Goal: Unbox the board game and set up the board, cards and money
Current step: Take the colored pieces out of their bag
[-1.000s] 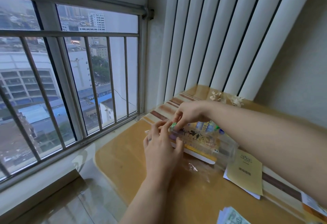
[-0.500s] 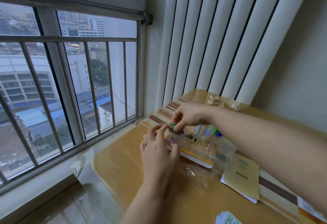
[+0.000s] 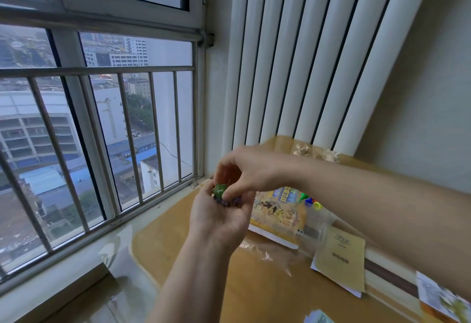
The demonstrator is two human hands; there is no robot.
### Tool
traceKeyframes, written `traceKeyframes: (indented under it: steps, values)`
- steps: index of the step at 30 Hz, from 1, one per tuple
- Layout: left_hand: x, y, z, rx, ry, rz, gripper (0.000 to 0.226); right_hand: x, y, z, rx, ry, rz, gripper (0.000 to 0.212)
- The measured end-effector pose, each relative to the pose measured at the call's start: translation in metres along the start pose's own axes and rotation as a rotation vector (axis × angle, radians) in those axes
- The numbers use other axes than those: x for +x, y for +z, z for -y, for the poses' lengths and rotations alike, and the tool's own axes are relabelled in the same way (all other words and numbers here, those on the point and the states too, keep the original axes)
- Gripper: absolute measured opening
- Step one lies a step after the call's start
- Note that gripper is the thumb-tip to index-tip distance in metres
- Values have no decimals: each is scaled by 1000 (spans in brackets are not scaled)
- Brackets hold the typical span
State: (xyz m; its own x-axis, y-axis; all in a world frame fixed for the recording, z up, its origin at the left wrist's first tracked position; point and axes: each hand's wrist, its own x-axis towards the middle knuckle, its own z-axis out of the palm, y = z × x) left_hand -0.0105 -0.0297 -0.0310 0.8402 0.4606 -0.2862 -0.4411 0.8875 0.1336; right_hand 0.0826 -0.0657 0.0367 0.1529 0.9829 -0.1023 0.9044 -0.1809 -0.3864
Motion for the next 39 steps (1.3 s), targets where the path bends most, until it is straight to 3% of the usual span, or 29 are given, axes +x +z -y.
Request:
traceKeyframes:
  steps: [5,7,11,18,27,35,39]
  values:
    - [5,-5,-8,-92,7,-99,35,2,-9,-7,117,11,-93,34]
    - [7,-12,-11,-70,55,-172,29,7,-11,-22,-2,87,-156,26]
    - [11,-27,-5,-79,64,-293,28,19,11,-48,-316,234,80,25]
    - [16,-41,16,-62,-8,-327,25,40,32,-55,-381,315,245,38]
    - [19,-37,25,-67,-22,-300,23,41,33,-63,-179,326,250,29]
    - [14,-41,11,-85,18,-319,26,21,-4,-62,78,271,-27,17]
    - [9,-36,13,-99,40,-283,28,9,-10,-33,75,153,60,24]
